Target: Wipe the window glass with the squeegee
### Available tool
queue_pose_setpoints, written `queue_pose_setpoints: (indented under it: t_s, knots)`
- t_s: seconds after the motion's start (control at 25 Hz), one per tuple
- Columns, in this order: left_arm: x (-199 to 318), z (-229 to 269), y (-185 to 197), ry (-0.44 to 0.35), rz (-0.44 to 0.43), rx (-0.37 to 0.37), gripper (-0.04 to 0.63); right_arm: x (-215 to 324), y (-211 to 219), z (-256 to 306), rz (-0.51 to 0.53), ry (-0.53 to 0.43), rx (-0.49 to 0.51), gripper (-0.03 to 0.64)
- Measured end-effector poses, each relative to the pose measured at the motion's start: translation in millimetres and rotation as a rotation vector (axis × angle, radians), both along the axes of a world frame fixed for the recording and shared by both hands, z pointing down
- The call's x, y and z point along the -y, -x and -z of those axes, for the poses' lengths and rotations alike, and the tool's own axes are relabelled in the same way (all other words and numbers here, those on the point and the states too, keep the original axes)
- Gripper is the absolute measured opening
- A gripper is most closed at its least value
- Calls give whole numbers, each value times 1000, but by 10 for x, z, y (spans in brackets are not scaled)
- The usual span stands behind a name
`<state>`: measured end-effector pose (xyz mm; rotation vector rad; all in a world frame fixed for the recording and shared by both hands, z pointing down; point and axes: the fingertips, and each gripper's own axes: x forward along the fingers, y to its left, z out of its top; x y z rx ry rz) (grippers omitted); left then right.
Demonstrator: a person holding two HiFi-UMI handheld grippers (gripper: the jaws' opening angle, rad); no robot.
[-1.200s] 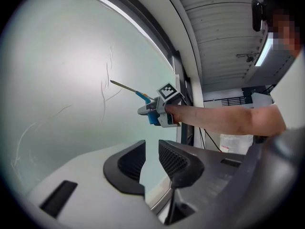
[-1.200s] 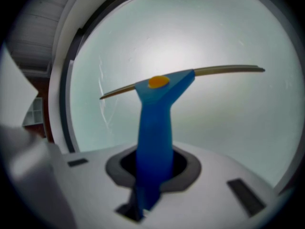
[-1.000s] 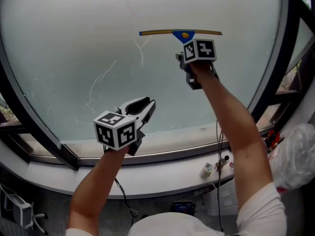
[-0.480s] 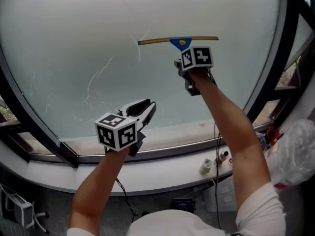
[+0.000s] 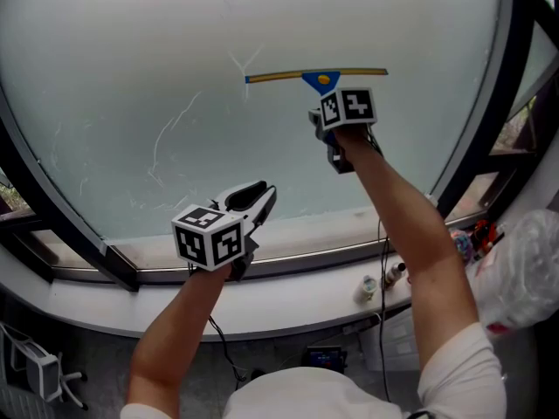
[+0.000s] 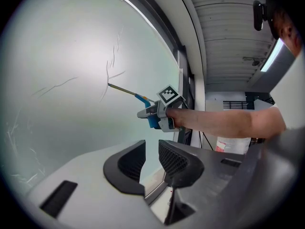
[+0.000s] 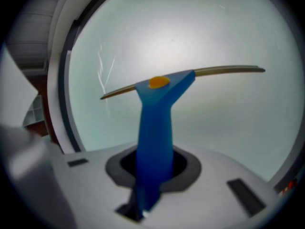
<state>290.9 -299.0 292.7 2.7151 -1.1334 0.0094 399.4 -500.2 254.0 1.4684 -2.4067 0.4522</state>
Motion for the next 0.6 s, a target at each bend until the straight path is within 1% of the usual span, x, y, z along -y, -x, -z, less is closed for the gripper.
queue_pose_setpoints:
  t_s: [0.6]
  knots:
    - [36, -340, -10, 59, 4, -13, 107, -17, 41, -438, 14, 45, -14, 83]
